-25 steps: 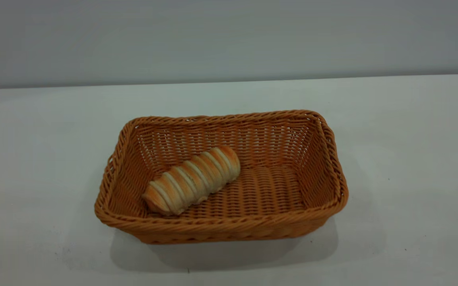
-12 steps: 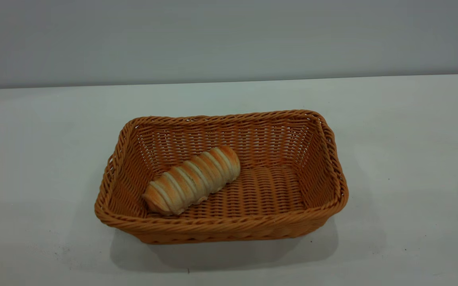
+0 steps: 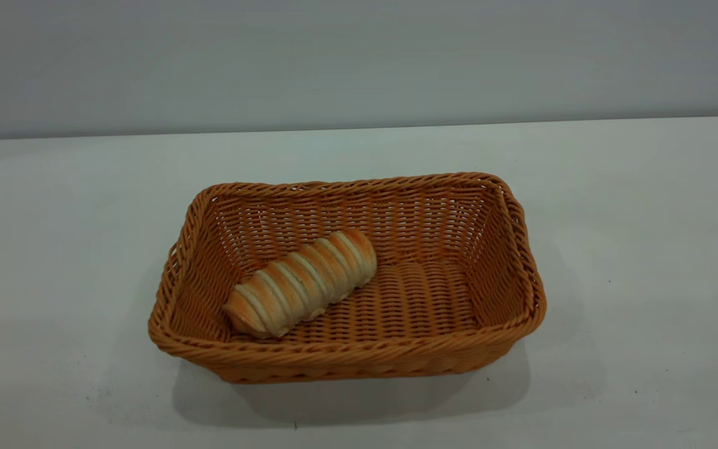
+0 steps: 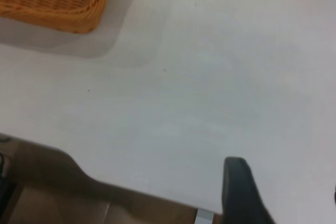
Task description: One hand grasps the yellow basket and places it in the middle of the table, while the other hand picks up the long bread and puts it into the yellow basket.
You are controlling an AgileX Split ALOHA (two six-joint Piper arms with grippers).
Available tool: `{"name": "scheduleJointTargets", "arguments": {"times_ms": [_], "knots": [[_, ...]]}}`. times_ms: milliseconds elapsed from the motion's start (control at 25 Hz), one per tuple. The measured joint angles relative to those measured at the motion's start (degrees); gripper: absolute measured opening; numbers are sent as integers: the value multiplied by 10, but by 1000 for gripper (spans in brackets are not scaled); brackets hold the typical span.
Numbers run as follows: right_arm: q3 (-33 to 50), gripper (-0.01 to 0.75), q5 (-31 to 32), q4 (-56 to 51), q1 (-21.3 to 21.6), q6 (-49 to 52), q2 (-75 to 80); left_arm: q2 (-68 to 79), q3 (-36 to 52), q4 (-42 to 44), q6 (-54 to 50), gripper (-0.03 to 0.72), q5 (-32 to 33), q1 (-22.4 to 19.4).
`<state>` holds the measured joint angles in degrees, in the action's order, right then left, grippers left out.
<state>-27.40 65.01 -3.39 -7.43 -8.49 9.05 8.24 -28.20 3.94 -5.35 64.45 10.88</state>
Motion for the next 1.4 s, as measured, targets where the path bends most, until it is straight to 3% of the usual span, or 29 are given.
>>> {"name": "scheduleJointTargets", "arguments": {"times_ms": [280,600,1400], "knots": [[0,465,0,0,10,0,-47,-12,0,0,-1,509,0,-6],[0,465,1,-1,24,0,-100,-82,1,0,-1,509,4,-102],[0,465,1,-1,24,0,-101,-95,1,0,-1,509,9,-103]]}}
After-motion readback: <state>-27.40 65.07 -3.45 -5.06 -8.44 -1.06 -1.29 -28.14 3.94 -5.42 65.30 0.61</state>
